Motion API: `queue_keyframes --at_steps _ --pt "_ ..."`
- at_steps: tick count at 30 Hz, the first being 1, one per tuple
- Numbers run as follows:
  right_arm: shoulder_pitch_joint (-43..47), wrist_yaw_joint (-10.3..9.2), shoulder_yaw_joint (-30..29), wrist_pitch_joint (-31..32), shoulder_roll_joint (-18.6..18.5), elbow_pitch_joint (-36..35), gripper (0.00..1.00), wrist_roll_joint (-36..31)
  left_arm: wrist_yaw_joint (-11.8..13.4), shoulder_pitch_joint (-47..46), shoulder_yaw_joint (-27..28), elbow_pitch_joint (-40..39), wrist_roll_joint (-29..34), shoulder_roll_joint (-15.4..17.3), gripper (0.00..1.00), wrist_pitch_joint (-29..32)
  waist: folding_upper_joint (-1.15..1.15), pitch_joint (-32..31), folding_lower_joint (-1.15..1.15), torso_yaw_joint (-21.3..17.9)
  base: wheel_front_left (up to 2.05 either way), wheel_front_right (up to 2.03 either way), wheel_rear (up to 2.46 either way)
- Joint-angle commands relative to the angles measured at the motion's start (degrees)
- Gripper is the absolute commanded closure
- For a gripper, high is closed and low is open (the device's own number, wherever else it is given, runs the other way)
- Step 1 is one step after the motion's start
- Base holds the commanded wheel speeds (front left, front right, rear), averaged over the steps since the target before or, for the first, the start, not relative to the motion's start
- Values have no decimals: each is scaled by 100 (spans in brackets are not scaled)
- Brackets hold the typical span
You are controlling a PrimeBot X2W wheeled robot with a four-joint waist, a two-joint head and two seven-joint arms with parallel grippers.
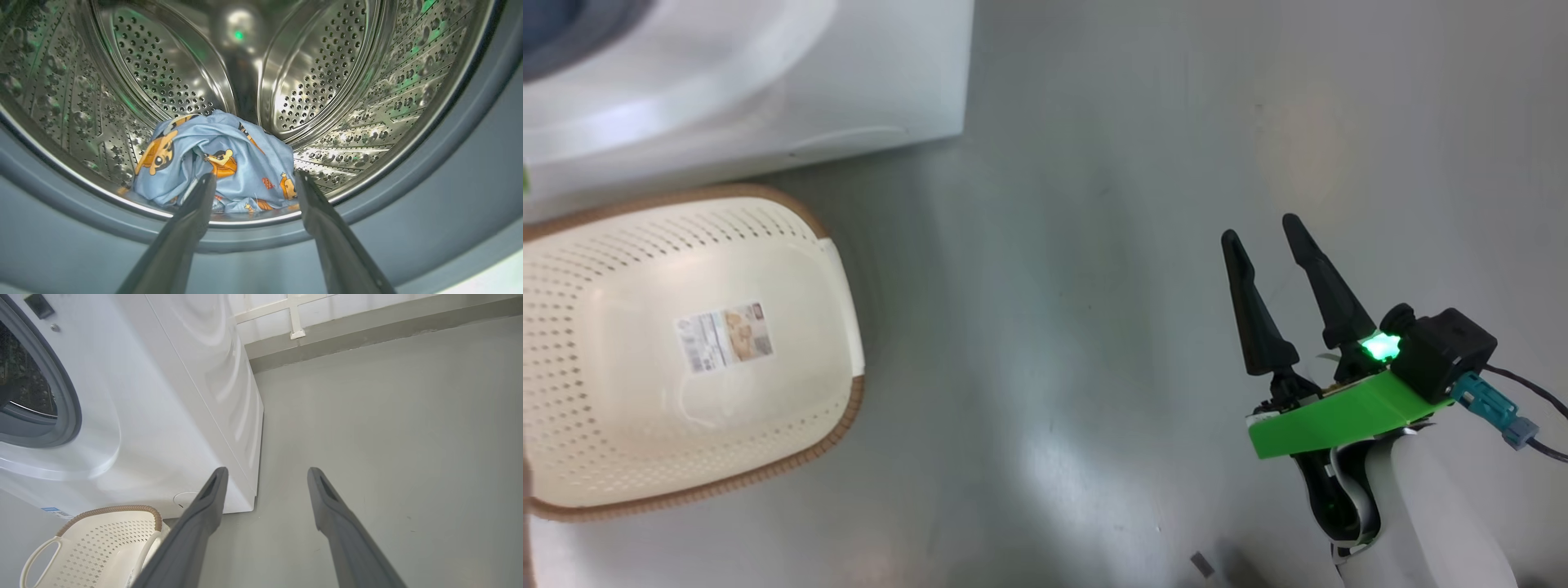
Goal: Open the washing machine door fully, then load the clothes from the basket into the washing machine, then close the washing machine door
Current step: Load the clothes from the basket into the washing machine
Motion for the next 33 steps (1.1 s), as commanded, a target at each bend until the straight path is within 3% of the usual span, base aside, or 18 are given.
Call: queue_keyframes --at_steps 1,19,33 --pt "246 35 74 -43 23 -105 0 -62 49 250 222 -242 103 249 0 -27 0 -314 0 97 0 0 0" --pt "756 35 -32 -43 20 76 0 -145 -29 3079 1262 -2087 979 -893 0 -28 0 -1749 0 139 0 0 0" --pt "1181 35 -70 -43 -5 138 0 -251 -143 4642 1333 -2909 1609 -1479 0 -28 0 -2611 0 281 0 0 0"
